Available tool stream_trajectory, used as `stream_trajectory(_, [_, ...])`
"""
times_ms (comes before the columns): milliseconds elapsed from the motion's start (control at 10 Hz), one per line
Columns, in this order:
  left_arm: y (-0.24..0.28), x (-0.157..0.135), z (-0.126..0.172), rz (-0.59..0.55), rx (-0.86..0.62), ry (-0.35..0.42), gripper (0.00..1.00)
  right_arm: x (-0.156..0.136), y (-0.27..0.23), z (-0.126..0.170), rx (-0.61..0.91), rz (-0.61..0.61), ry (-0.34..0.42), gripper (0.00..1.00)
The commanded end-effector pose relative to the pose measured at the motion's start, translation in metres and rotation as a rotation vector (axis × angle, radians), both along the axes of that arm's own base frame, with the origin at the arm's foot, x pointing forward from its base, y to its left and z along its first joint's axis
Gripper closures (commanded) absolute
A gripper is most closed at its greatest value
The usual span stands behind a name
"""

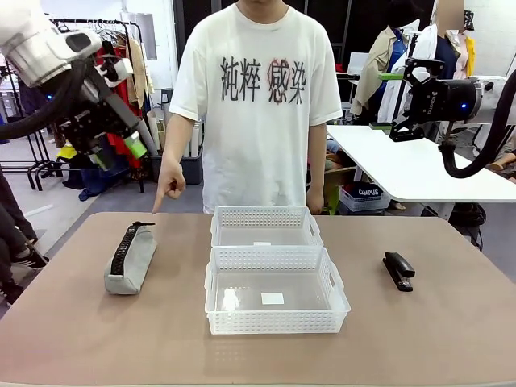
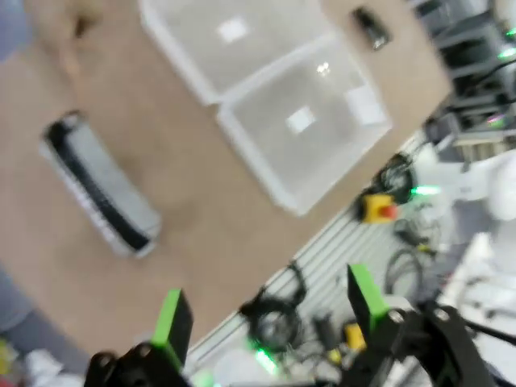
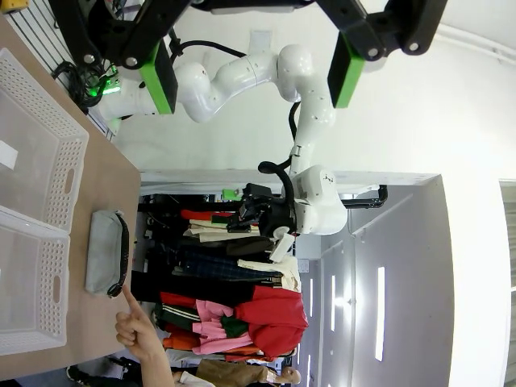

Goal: Distribute items into two baskets.
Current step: Pick up the Pencil pouch that the person points to.

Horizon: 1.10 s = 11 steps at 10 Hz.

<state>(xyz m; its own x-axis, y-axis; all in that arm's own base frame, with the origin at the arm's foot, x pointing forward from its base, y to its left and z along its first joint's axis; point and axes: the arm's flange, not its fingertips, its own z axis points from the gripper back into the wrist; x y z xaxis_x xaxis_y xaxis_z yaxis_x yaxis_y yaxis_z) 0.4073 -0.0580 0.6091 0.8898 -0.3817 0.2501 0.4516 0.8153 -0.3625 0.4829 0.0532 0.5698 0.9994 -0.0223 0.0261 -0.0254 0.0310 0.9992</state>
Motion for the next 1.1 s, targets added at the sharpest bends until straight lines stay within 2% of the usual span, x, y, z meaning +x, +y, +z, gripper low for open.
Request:
stream_trajectory(0, [-0.01,0.003,-0.016,0.017,0.108,0.025,0.0,0.0,0.0,0.001,-0.001,-0.002,-0.002,0.0])
stream_trajectory(100, [-0.011,0.003,-0.022,0.01,0.102,0.027,0.0,0.0,0.0,0.001,-0.001,-0.002,-0.002,0.0])
stream_trajectory(200, [-0.014,0.004,-0.023,0.024,-0.02,-0.005,0.0,0.0,0.0,0.001,-0.001,-0.002,-0.002,0.0])
stream_trajectory(300, [-0.009,0.004,-0.016,-0.01,0.106,0.016,0.0,0.0,0.0,0.001,-0.001,-0.002,-0.002,0.0])
stream_trajectory(800, [-0.011,0.006,-0.021,-0.015,0.091,0.01,0.0,0.0,0.0,0.001,-0.001,-0.002,-0.002,0.0])
stream_trajectory(1000, [-0.024,0.013,-0.043,-0.021,0.194,0.087,0.0,0.0,0.0,0.001,-0.001,-0.002,-0.002,0.0])
